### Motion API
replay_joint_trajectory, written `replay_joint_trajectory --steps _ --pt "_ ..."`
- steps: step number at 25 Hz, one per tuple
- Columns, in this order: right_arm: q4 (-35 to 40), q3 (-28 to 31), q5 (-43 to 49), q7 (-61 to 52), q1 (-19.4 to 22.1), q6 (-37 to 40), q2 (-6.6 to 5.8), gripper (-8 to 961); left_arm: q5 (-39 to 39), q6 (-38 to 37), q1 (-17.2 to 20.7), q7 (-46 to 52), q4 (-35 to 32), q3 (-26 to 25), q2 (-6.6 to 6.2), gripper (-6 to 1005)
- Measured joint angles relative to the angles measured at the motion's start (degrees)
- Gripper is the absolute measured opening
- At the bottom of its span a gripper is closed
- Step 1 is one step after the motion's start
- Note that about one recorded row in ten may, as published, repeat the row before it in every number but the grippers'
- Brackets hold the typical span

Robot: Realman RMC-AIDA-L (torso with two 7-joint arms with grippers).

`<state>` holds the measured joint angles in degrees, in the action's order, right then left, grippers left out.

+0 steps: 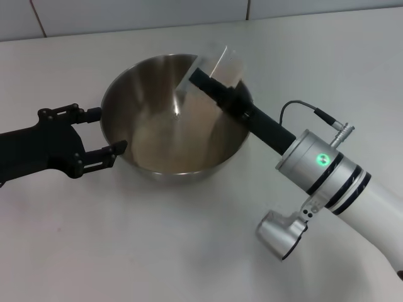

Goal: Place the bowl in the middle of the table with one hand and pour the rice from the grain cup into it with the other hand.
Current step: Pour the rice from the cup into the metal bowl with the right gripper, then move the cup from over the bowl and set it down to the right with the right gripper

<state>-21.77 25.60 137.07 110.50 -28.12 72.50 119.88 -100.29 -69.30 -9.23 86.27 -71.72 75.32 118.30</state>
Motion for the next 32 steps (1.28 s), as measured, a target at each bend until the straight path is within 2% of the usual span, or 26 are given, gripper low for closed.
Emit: replay_joint_trajectory --steps 1,2,7,11,15,16,17,18,20,21,22,25,26,27,30,31,32 --pt "-0.54 0.01 0.01 6.80 -0.04 -0.85 0.00 4 0.00 0.00 -0.03 0.01 0.00 0.07 0.00 728" --pt "-0.54 0.01 0.01 6.80 -0.04 -0.85 0.00 4 0.00 0.00 -0.03 0.01 0.00 0.07 0.00 728" --pt "-1.14 -0.02 0.21 27.40 -0.01 -3.16 0.00 4 0.00 0.02 -0.64 0.03 0.00 0.14 0.00 728" --pt "0.03 0.53 2.68 32.38 -0.03 -3.40 -0.03 5 0.01 0.04 -0.86 0.04 0.11 0.31 0.00 728" --pt "0.20 1.50 2.67 30.82 -0.04 -3.46 -0.07 5 0.01 0.06 -0.95 0.04 0.17 0.33 0.00 729" --pt "-1.97 2.62 1.09 24.63 0.50 -3.29 -0.07 5 0.07 0.06 -0.95 0.04 0.18 0.34 0.00 729" --pt "-1.97 2.62 1.09 24.63 0.50 -3.29 -0.07 5 0.07 0.06 -0.95 0.04 0.18 0.34 0.00 729" --pt "-3.68 3.01 -0.05 20.07 0.89 -2.85 -0.05 5 0.13 0.06 -0.97 0.04 0.18 0.35 0.01 729" --pt "-7.57 3.27 -3.50 7.73 1.80 -1.43 -0.05 5 0.23 0.06 -1.01 0.04 0.22 0.35 0.01 729" --pt "-11.53 3.20 -7.80 -3.17 2.72 -0.23 -0.05 5 0.27 0.06 -1.04 0.04 0.22 0.35 0.03 729" --pt "-11.53 3.20 -7.80 -3.17 2.72 -0.23 -0.05 4 0.29 0.07 -1.06 0.04 0.20 0.36 0.04 729" --pt "-16.76 3.34 -15.83 -18.00 3.67 0.19 -0.03 7 0.35 0.06 -1.21 0.04 0.07 0.42 0.14 729" --pt "-18.59 3.93 -21.40 -29.24 3.77 0.27 -0.21 8 0.36 0.06 -1.33 0.05 0.07 0.44 0.18 729" --pt "-18.59 3.93 -21.40 -29.24 3.77 0.27 -0.21 10 0.36 0.06 -1.33 0.05 0.07 0.44 0.18 729" --pt "-17.61 5.92 -24.59 -48.02 4.37 0.34 -0.58 14 0.37 0.04 -1.41 0.07 0.15 0.44 0.20 729" --pt "-14.70 7.39 -24.85 -59.21 4.83 0.11 -0.63 15 0.37 0.05 -1.41 0.08 0.17 0.44 0.19 729" --pt "-14.70 7.39 -24.85 -59.21 4.83 0.11 -0.63 17 0.37 0.05 -1.41 0.08 0.17 0.44 0.19 729"
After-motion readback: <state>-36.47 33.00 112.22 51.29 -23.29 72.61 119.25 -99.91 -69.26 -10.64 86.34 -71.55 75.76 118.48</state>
